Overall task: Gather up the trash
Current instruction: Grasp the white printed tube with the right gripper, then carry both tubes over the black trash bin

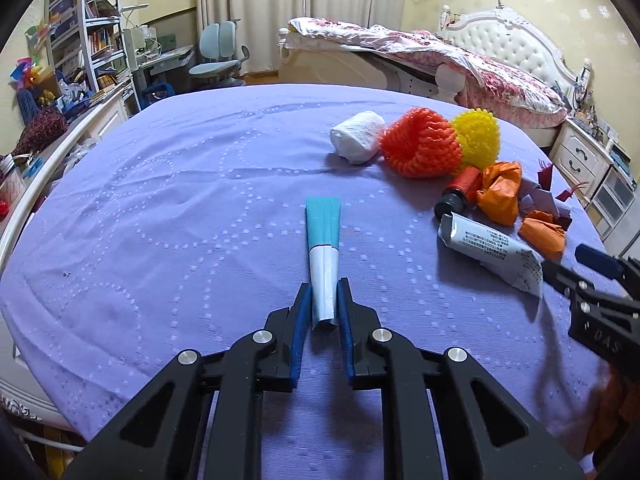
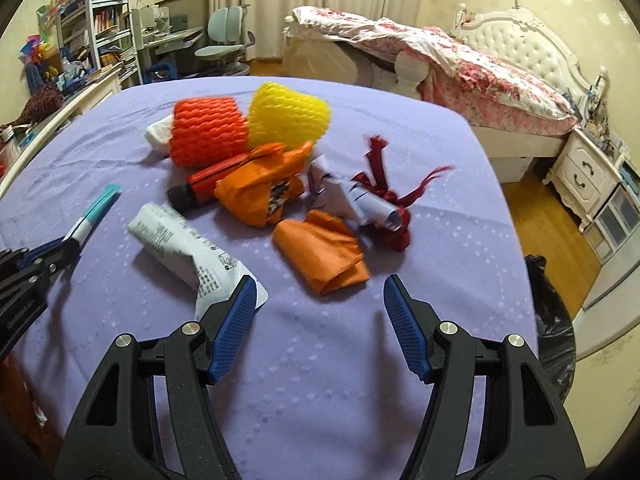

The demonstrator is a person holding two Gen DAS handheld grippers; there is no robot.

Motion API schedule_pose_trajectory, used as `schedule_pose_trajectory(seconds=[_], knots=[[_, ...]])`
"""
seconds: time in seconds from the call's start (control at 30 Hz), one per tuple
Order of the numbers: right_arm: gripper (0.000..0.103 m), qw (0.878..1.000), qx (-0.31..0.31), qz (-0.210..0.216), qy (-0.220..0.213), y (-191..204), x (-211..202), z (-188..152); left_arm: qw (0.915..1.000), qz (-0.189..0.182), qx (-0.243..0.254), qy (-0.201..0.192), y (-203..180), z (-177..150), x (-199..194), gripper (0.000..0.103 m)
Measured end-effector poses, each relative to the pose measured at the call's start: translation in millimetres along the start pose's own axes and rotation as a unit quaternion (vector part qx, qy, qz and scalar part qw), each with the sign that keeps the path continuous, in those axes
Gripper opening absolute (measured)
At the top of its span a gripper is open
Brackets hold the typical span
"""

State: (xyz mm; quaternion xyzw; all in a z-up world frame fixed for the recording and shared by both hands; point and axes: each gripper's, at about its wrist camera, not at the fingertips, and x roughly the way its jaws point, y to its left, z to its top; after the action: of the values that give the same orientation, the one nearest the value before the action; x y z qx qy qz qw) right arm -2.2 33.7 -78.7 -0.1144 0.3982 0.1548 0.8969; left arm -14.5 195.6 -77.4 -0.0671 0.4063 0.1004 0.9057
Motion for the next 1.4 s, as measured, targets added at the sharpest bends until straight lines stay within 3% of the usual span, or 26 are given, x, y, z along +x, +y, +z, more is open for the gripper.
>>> schedule_pose_trajectory(seconds=[0.4, 0.73, 0.93, 1.4], knots=[[0.065, 0.999, -0.026, 0.028, -0.022, 29, -22, -1, 0.9997, 0.016, -0.014, -0.009, 19, -4, -3, 0.016], [0.064, 0.996, -0.054, 0.069, -0.017, 58, -5, 17, 0.9993, 0.029, -0.017, -0.015, 30, -6, -2, 0.016], [0.041, 0.995, -0.061, 0.076, 0.01, 65, 11, 18, 0.9995, 0.022, -0.014, -0.019, 28, -8, -4, 0.016], [0.032, 0.996, -0.026, 0.083, -0.013, 42, -14, 0, 0.9994, -0.012, -0.006, -0.031, 6, -11, -14, 0.015]])
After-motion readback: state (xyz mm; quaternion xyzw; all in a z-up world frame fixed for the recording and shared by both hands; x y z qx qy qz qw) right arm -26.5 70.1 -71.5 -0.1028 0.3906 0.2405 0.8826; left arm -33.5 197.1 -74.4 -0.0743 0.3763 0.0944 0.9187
